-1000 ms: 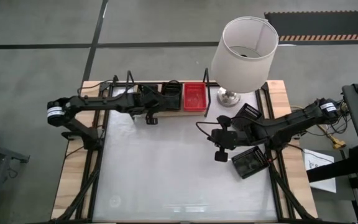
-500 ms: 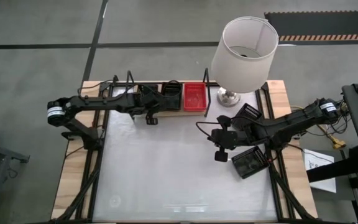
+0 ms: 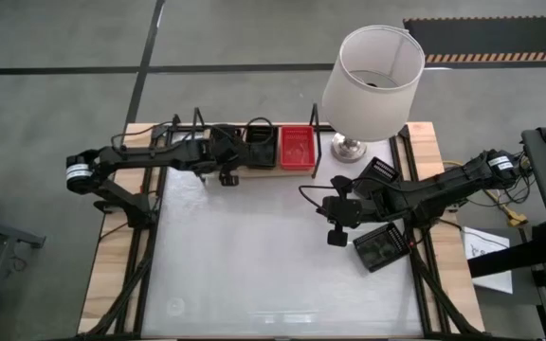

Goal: Stack baskets on shelf by color
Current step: Adjust the right black bins on the shelf

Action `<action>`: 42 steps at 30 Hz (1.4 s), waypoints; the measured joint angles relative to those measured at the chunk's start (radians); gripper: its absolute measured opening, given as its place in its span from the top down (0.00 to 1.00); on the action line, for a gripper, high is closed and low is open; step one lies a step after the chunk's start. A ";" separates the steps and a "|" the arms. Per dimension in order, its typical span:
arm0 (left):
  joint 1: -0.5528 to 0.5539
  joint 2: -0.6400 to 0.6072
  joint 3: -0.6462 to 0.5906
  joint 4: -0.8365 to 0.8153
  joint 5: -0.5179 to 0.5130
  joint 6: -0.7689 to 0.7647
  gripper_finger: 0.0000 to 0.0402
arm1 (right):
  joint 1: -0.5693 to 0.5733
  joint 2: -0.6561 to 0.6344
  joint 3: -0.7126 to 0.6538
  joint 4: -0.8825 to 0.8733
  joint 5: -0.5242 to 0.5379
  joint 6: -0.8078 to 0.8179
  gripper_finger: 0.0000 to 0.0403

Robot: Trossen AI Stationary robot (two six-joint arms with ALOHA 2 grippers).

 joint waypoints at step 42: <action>-0.006 0.066 -0.018 0.056 0.119 -0.032 1.00 | 0.000 0.000 0.000 0.000 0.000 0.001 0.98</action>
